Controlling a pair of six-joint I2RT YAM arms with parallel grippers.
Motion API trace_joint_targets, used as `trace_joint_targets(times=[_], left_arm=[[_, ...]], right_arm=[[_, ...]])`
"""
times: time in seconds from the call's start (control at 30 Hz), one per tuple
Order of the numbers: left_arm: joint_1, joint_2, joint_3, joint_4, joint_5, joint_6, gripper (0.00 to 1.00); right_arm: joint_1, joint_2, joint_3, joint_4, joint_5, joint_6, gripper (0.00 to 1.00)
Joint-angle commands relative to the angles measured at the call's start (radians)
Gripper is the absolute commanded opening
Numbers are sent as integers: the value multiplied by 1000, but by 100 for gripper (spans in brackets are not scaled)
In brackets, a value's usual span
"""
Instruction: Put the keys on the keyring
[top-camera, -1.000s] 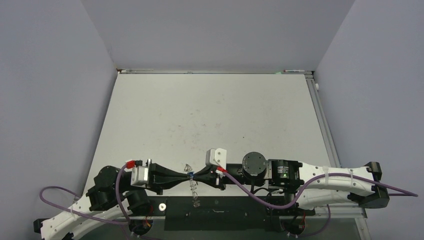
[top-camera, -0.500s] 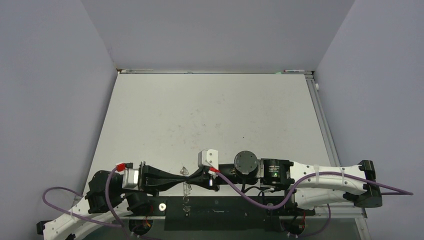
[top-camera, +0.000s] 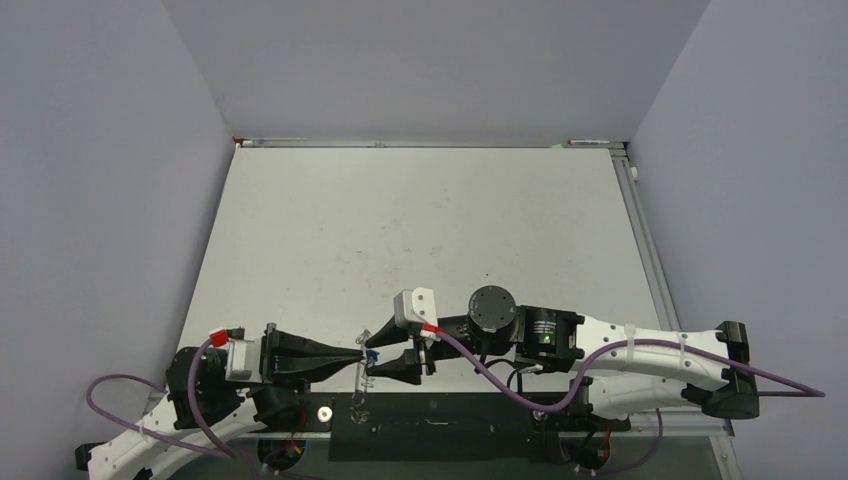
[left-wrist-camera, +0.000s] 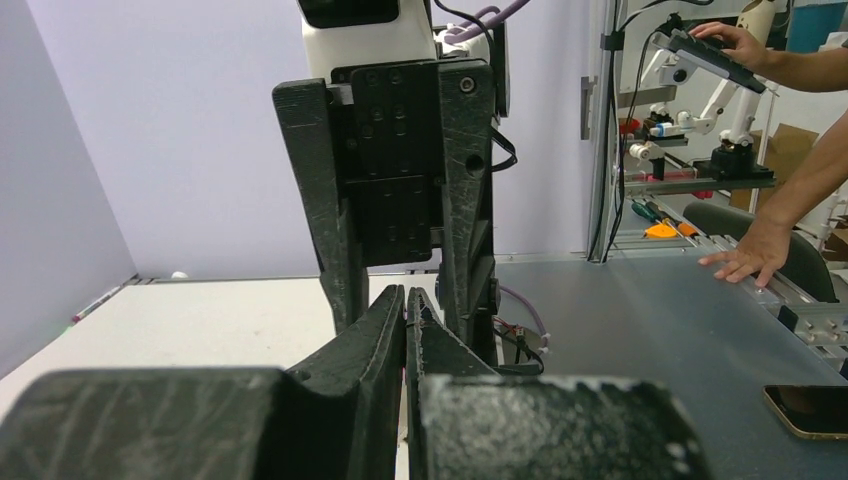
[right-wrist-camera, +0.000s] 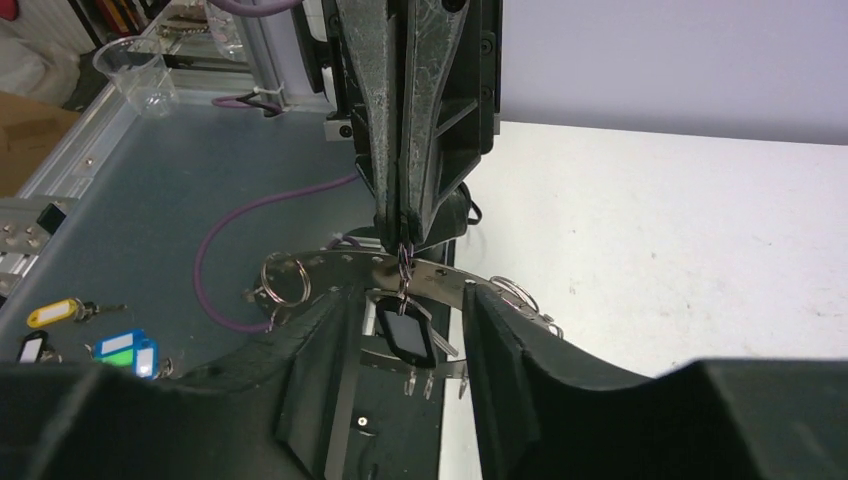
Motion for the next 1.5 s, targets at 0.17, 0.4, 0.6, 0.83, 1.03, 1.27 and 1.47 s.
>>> trace_joint_targets(times=[0.17,0.4,0.6,0.83,1.03,1.27,1.47], left_arm=[[5,-15,18,84,-37,-11,0],[5,-16,19,72,-42,-8,0],[5,-19,19,69,-45,-6,0],[5,-22,19,61,-47,-5,0],[4,-22,21,56,-50,-3,0],[4,-22,21,55,-52,-3,0],[5,-22,21,49,-54,-2,0]], right_arm=[[-9,-4,32,28,-38,-4,45],[-9,11,36,59,-42,3,40],[-9,4,47,61,-7,-2,35],[-9,15,63,59,-3,-8,33],[-9,10,69,71,12,-8,32],[-7,32,77,75,0,-5,23],[-7,37,76,82,1,-3,9]])
